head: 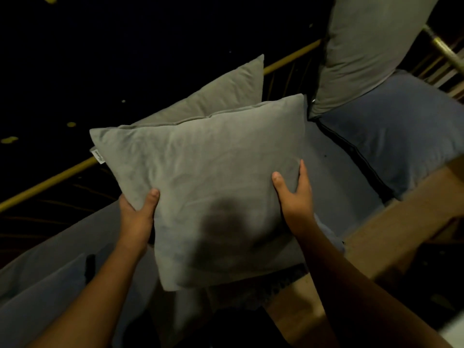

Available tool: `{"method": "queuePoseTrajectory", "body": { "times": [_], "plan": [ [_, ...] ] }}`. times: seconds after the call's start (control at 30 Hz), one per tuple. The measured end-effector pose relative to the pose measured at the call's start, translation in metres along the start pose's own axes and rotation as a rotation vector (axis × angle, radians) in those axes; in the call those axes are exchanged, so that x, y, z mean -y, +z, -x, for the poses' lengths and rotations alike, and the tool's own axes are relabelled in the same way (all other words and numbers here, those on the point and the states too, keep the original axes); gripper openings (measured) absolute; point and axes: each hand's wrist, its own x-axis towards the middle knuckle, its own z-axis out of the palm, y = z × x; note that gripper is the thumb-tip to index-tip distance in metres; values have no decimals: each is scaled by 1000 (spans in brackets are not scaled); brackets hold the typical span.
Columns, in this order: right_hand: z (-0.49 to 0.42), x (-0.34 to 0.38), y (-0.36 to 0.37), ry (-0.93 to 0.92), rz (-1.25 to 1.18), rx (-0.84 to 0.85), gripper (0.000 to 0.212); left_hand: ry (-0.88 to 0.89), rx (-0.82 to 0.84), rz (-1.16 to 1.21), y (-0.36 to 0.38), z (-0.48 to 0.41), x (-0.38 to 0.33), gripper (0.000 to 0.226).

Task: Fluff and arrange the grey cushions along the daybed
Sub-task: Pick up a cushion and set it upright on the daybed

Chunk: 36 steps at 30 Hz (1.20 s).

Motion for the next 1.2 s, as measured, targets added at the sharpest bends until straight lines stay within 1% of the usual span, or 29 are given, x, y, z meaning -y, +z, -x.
{"method": "queuePoseTrajectory", "body": {
  "times": [0.1,0.2,0.3,0.4,0.5,0.6,0.7,0.77,0.83,0.87,0.9,0.97,1.0,1.1,1.2],
  "plan": [
    [19,5,11,-69,26,15,104,22,-61,-1,-24,3,-4,58],
    [45,16,35,-137,-32,50,99,31,-145,-27,-63,5,-8,58],
    [77,32,73,-227,-69,139,96,49,-233,-15,-118,7,-8,53],
    [110,49,118,-239,-71,229,101,48,-321,31,-184,12,-2,56],
    [144,66,167,-228,-63,341,106,35,-398,70,-258,18,7,58],
    [181,80,226,-216,-73,502,95,12,-417,62,-337,19,18,75],
    [220,90,290,-238,-86,641,96,-45,-445,100,-414,13,29,87],
    [248,95,331,-267,-99,731,88,-77,-468,127,-456,9,35,82],
    [269,97,372,-299,-111,815,76,-89,-509,163,-490,-2,43,67],
    [278,98,390,-307,-88,837,76,-112,-532,174,-505,-9,49,63],
    [287,98,409,-320,-62,849,80,-143,-547,191,-519,-16,56,63],
    [300,98,443,-339,-30,868,89,-195,-573,216,-546,-30,68,69],
    [304,97,459,-338,-20,869,87,-198,-596,215,-558,-36,75,71],
    [313,90,500,-365,-24,852,66,-168,-637,254,-581,-57,97,68],
    [316,76,528,-365,-20,842,64,-171,-623,312,-590,-79,117,64]
  ]
}}
